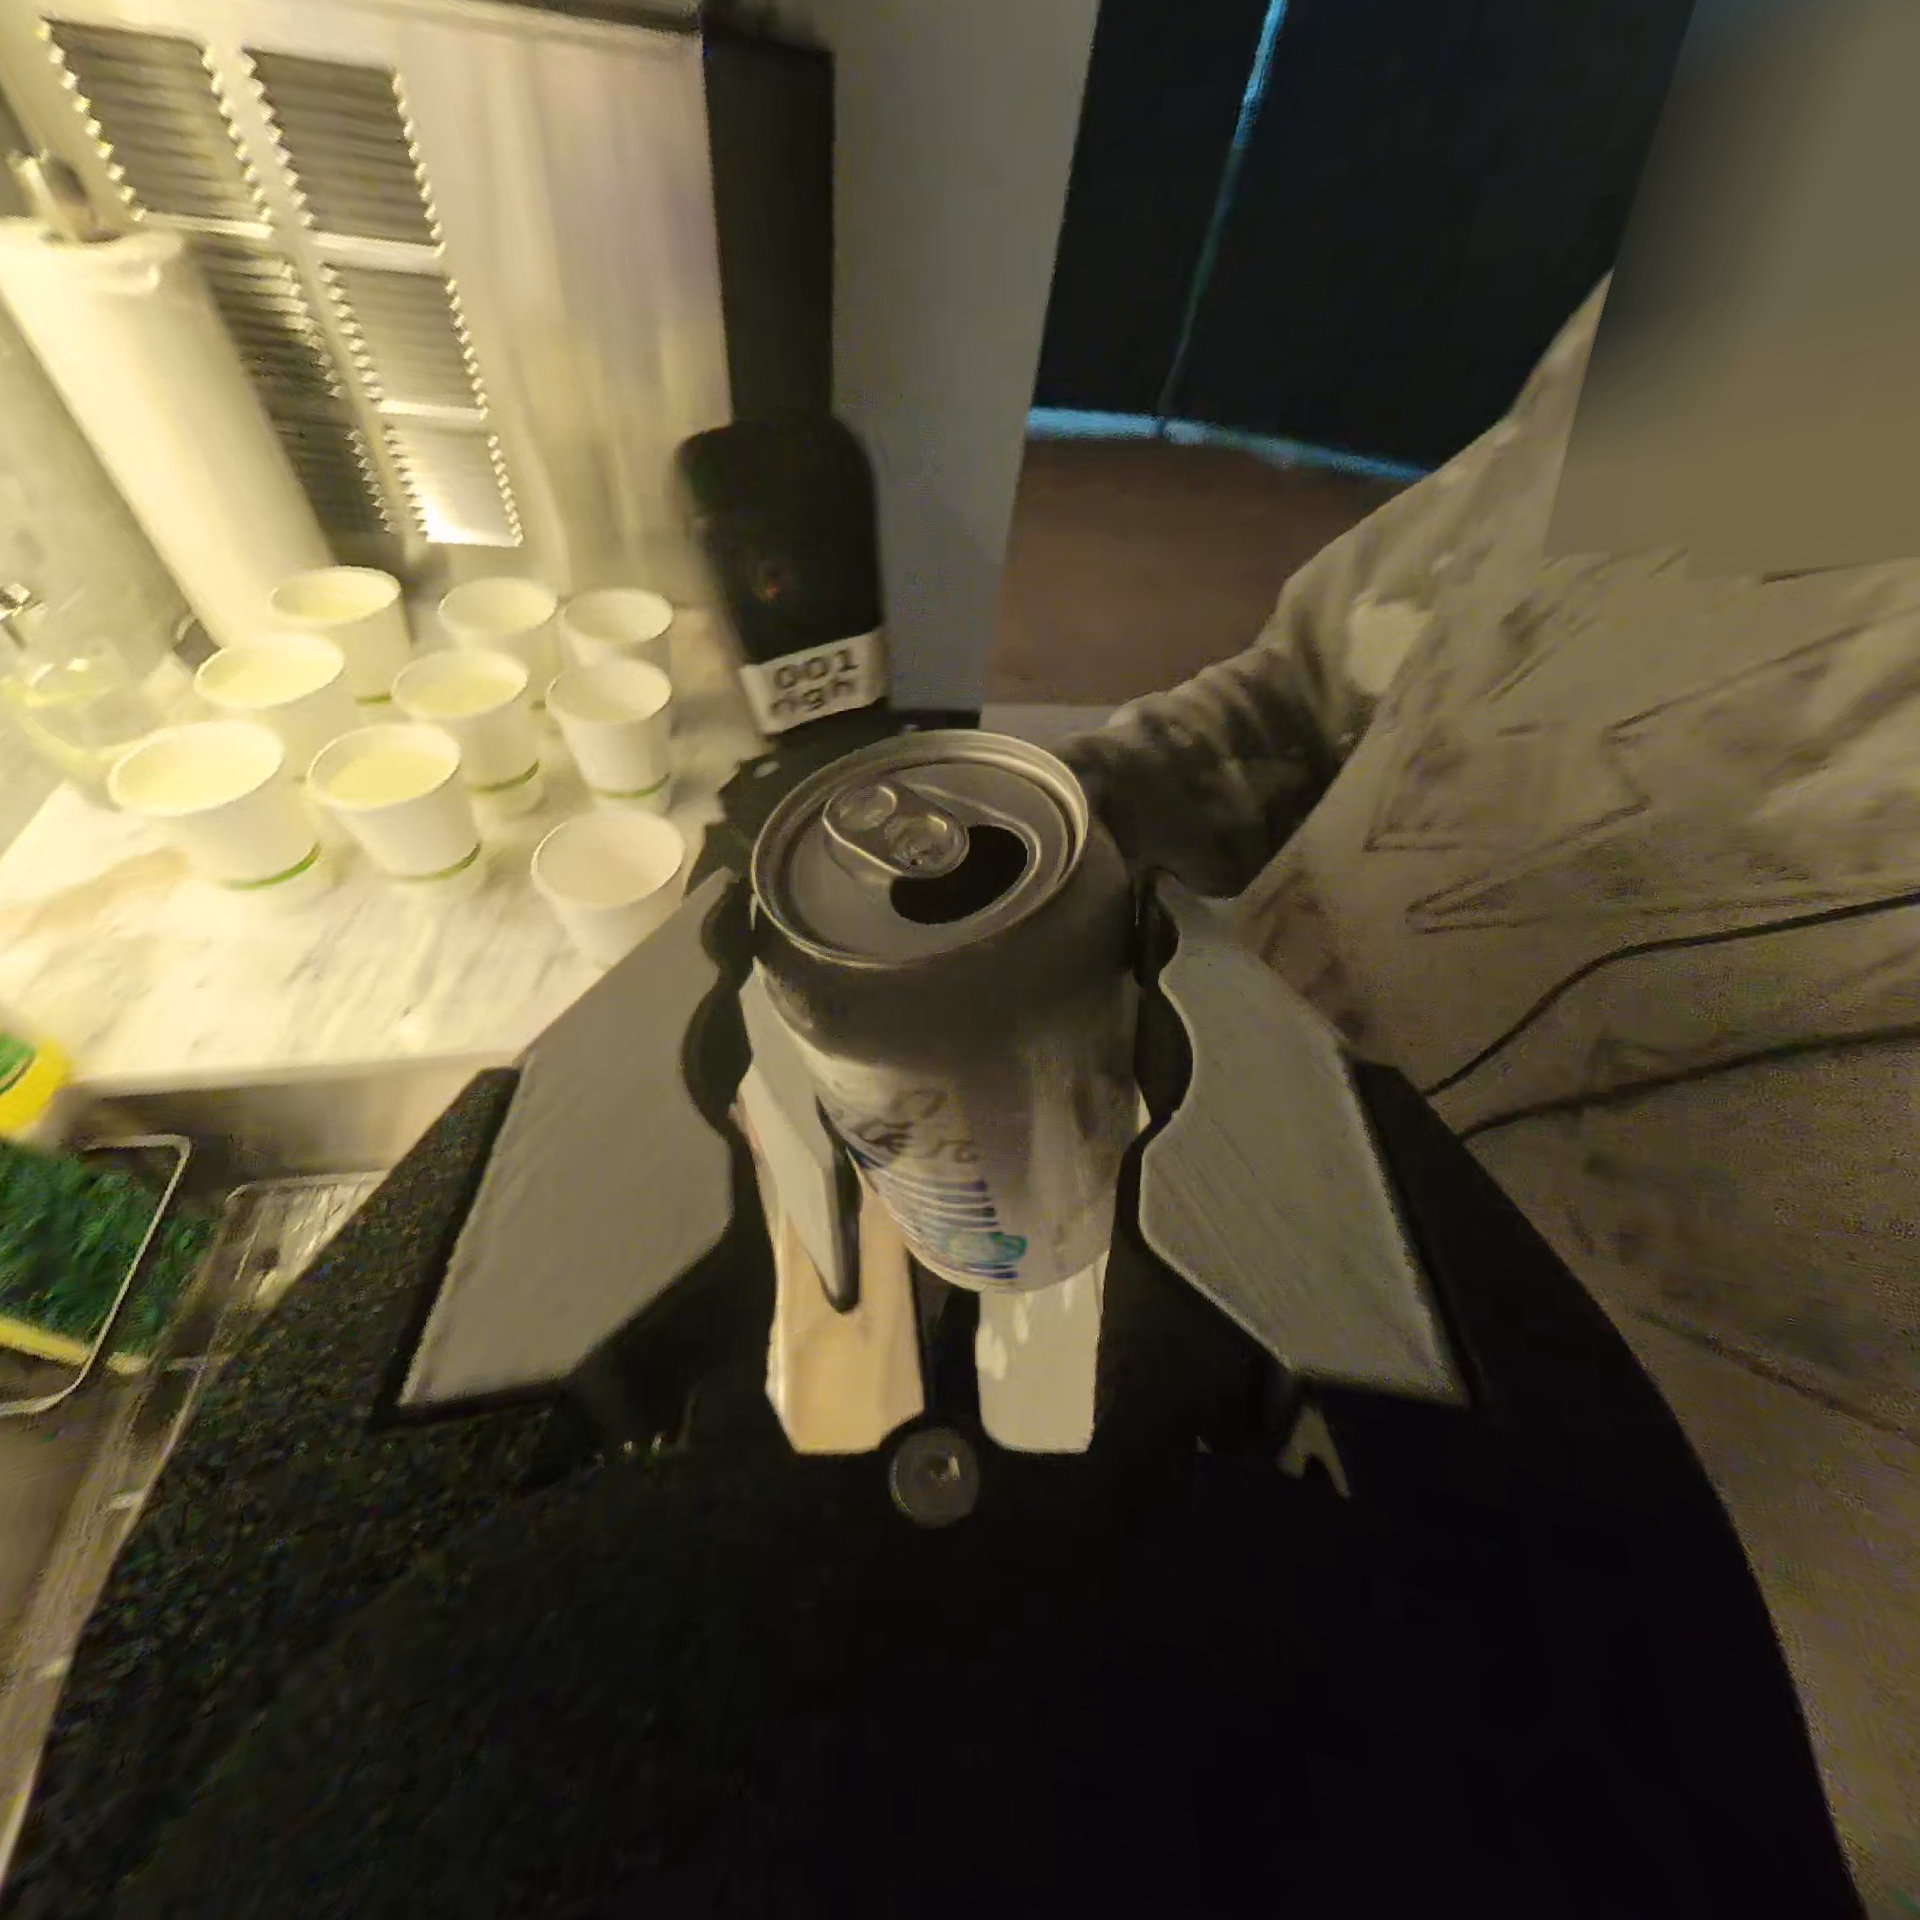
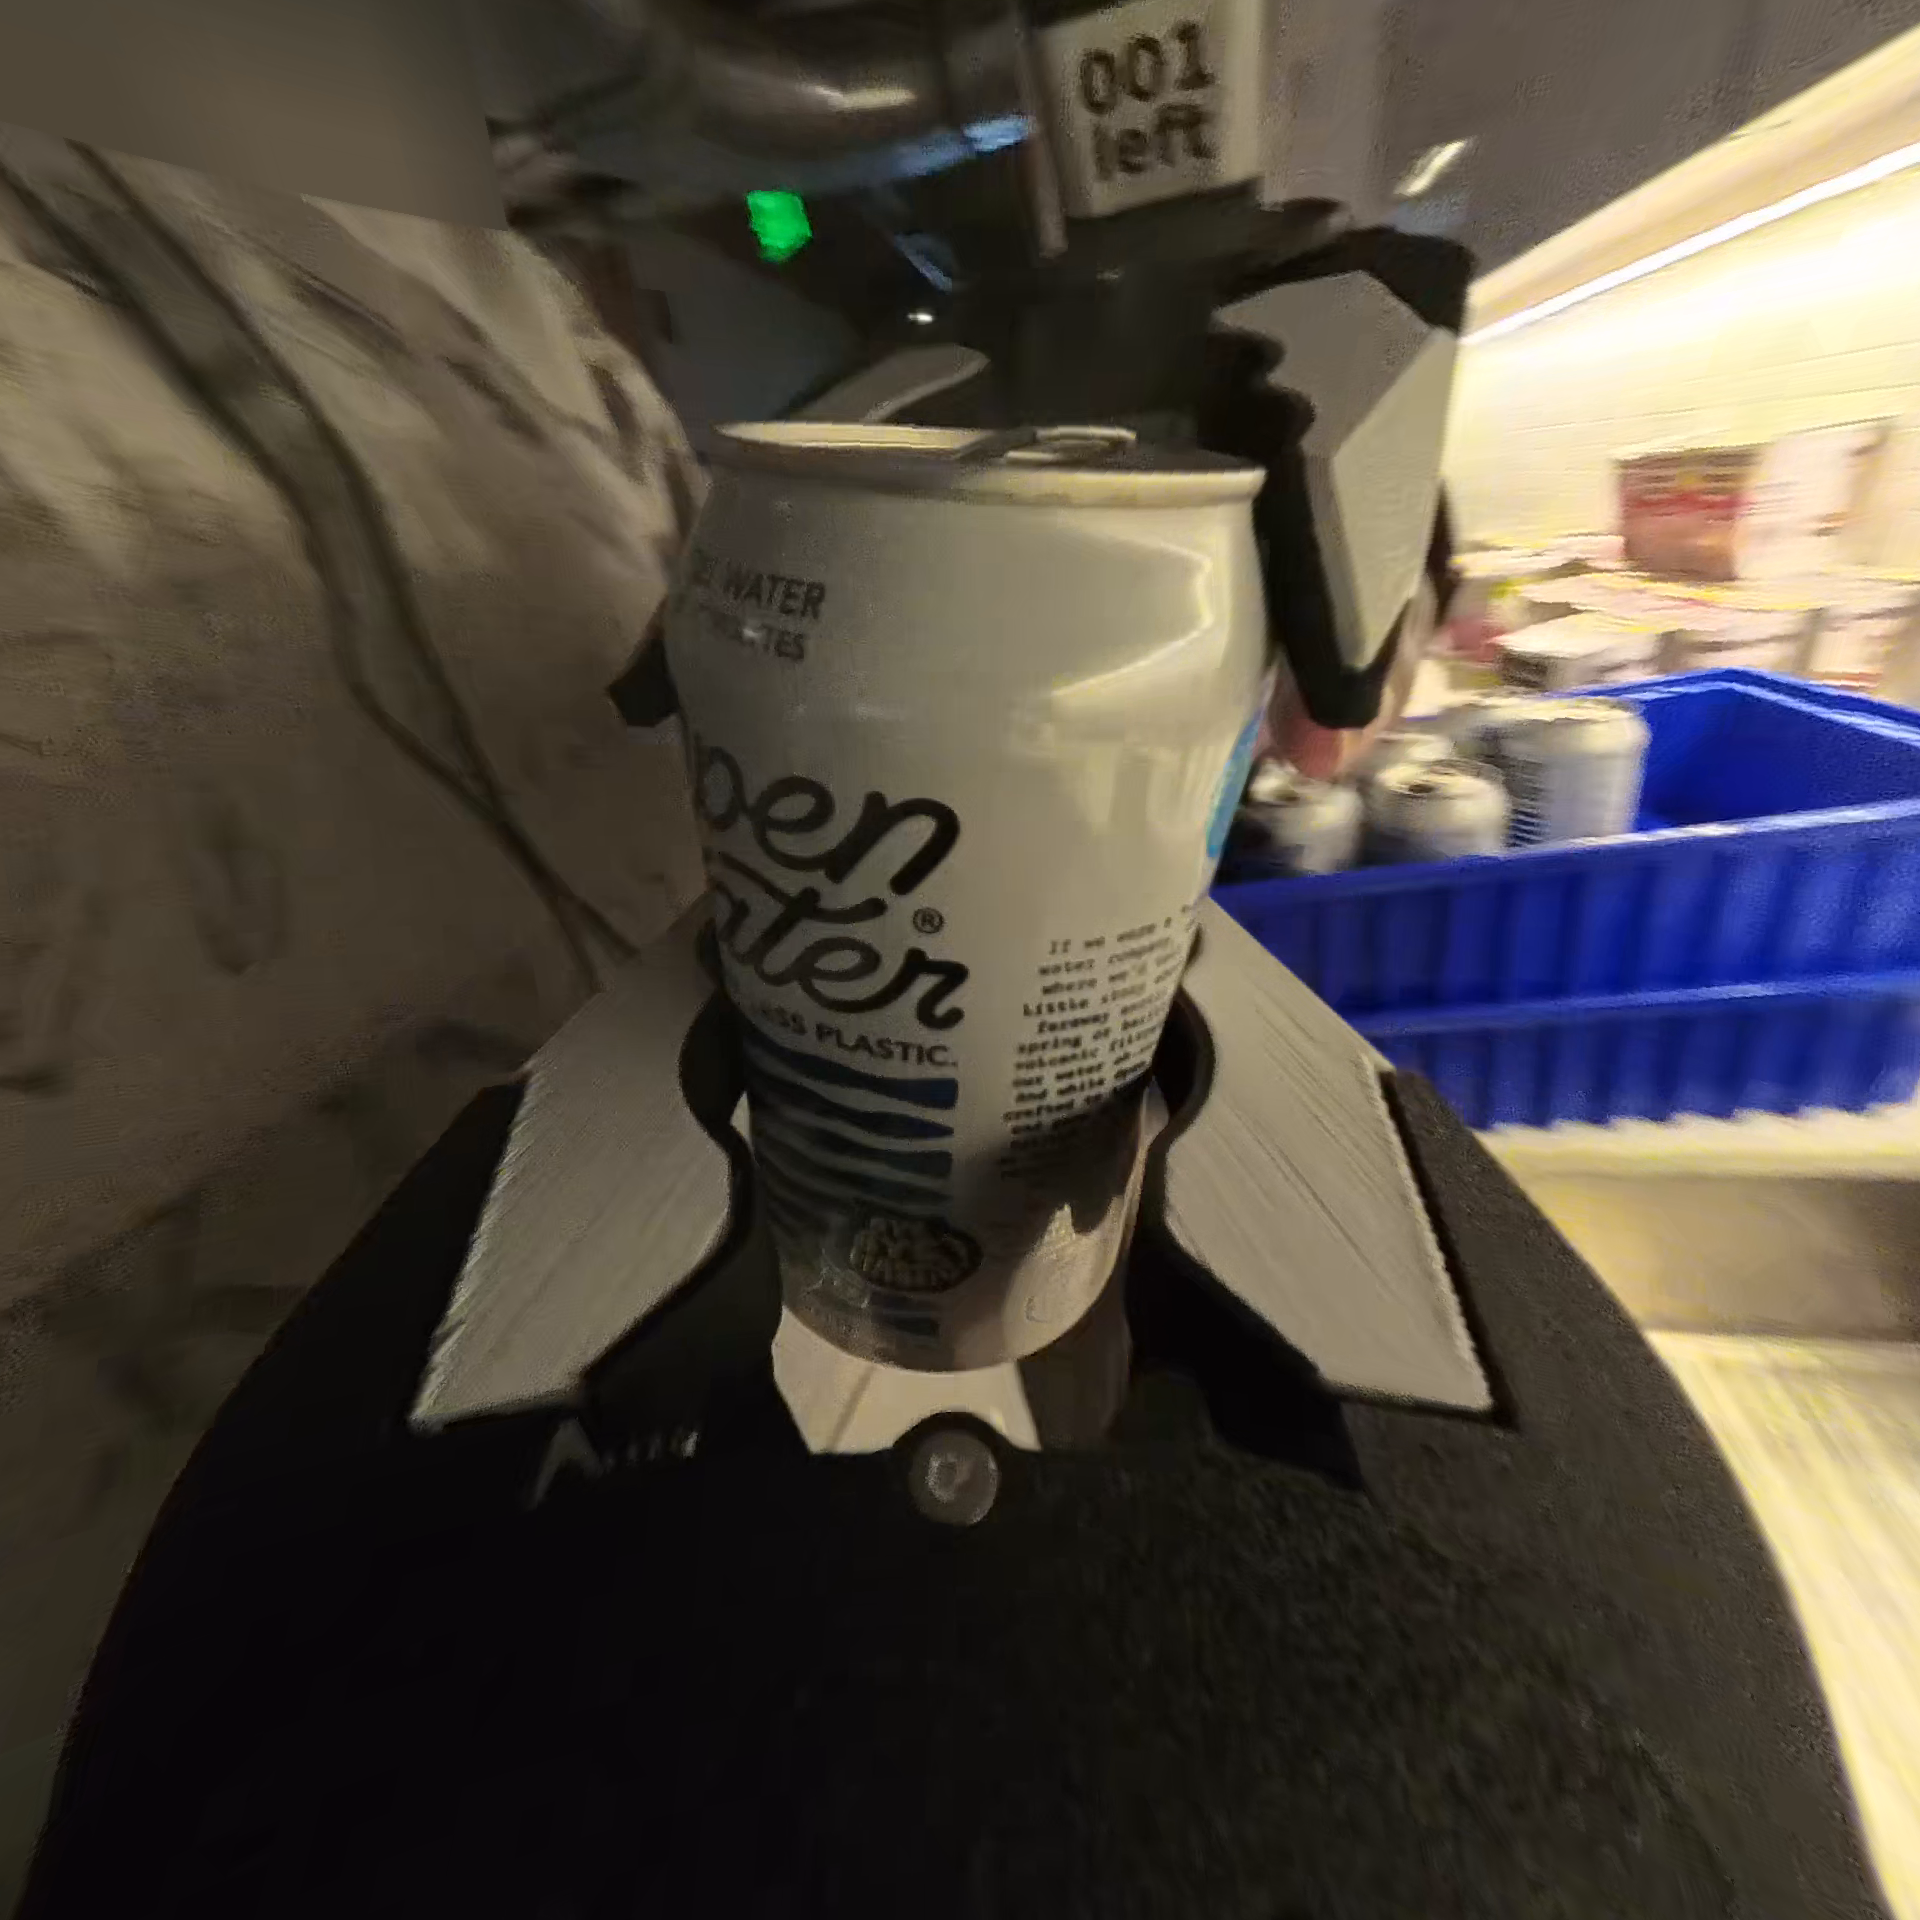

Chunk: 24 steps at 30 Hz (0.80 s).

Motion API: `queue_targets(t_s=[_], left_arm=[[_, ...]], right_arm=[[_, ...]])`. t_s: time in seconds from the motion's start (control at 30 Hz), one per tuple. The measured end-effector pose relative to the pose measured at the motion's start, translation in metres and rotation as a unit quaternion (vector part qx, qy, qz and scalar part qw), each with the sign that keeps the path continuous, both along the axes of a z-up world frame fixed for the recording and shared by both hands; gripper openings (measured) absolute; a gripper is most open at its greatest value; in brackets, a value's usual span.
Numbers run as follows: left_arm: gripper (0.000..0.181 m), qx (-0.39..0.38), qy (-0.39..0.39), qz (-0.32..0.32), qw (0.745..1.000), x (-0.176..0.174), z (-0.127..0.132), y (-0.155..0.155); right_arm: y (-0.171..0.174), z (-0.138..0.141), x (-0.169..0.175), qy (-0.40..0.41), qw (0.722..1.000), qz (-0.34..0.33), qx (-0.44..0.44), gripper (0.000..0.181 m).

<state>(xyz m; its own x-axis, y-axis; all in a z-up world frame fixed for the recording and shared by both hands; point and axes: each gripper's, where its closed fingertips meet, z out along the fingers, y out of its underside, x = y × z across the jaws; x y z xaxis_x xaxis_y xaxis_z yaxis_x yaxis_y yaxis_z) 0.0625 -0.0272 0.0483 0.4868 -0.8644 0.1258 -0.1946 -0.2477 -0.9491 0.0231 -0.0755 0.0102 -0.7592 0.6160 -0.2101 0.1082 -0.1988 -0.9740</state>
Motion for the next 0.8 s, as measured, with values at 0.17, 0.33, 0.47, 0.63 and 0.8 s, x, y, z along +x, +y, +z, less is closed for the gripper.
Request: queue_targets(t_s=[0.17, 0.33, 0.47, 0.63, 0.8], left_arm=[[0.083, 0.02, -0.033, -0.06, 0.997, 0.014, 0.01, -0.019], [0.082, 0.049, -0.028, -0.115, 0.992, 0.028, 0.012, -0.035], [0.079, 0.05, -0.034, -0.087, 0.994, 0.021, 0.015, -0.028], [0.078, 0.063, 0.004, 0.019, 0.998, -0.006, 0.005, -0.012], [0.078, 0.046, 0.054, 0.107, 0.992, -0.033, -0.028, 0.004]], right_arm=[[-0.026, 0.022, 0.026, 0.007, 0.986, 0.167, -0.02, 0.077], [-0.038, 0.028, 0.044, -0.007, 0.949, 0.316, -0.016, 0.077], [-0.034, 0.032, 0.038, -0.015, 0.94, 0.338, -0.035, 0.079], [0.001, 0.017, 0.004, -0.034, 0.986, 0.163, -0.008, 0.078], [0.06, 0.012, 0.005, -0.051, 0.995, -0.021, 0.08, 0.076]])
